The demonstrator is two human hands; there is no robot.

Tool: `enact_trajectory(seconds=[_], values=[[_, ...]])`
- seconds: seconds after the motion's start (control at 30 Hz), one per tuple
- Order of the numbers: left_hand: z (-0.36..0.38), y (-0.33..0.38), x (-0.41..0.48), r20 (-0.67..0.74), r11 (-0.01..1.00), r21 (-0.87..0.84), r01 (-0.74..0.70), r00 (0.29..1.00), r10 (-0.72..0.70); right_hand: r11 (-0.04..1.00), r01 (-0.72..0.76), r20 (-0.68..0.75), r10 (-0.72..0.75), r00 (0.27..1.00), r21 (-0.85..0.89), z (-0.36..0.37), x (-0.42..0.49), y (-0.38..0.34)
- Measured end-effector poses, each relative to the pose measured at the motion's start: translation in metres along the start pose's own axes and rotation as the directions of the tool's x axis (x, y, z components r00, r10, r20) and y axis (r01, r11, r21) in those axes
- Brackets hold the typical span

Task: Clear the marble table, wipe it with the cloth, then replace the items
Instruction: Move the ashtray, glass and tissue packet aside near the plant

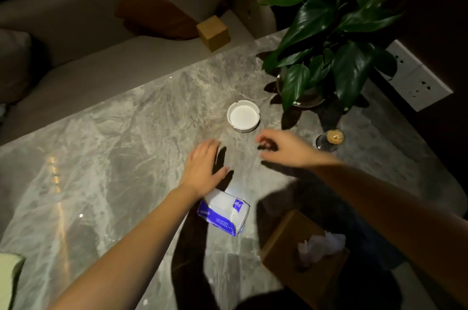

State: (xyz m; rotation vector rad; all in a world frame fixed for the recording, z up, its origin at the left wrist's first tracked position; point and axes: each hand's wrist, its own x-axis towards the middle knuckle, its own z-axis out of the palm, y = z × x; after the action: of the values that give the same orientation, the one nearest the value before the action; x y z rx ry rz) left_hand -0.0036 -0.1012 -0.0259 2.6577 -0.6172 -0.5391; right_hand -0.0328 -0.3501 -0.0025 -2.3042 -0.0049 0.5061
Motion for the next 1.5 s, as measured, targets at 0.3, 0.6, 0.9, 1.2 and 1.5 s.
enact_trajectory(seconds=[0.3, 0.6, 0.9, 1.2, 1.5], values=[[0.006, -0.027, -0.077, 0.245, 0.94, -0.197, 0.28, 0.942, -0.229, 0.966, -0.049, 0.392, 0.149, 0.908, -0.255, 0.077, -0.021, -0.031], [0.034, -0.015, -0.087, 0.252, 0.684, -0.554, 0.475, 0.878, -0.406, 0.954, -0.281, 0.429, 0.299, 0.852, -0.105, 0.105, -0.035, -0.028], [0.05, 0.005, -0.064, 0.324, 0.381, -0.74, 0.554, 0.791, -0.519, 0.953, -0.298, 0.149, 0.288, 0.946, 0.047, 0.09, -0.023, -0.007], [0.061, 0.059, -0.003, 0.266, 0.304, -0.824, 0.478, 0.8, -0.538, 0.92, -0.367, -0.076, 0.379, 0.922, 0.138, 0.039, -0.002, 0.03], [0.054, 0.103, 0.057, 0.324, 0.168, -0.873, 0.459, 0.8, -0.505, 0.891, -0.451, -0.187, 0.452, 0.872, 0.052, -0.016, 0.035, 0.047]])
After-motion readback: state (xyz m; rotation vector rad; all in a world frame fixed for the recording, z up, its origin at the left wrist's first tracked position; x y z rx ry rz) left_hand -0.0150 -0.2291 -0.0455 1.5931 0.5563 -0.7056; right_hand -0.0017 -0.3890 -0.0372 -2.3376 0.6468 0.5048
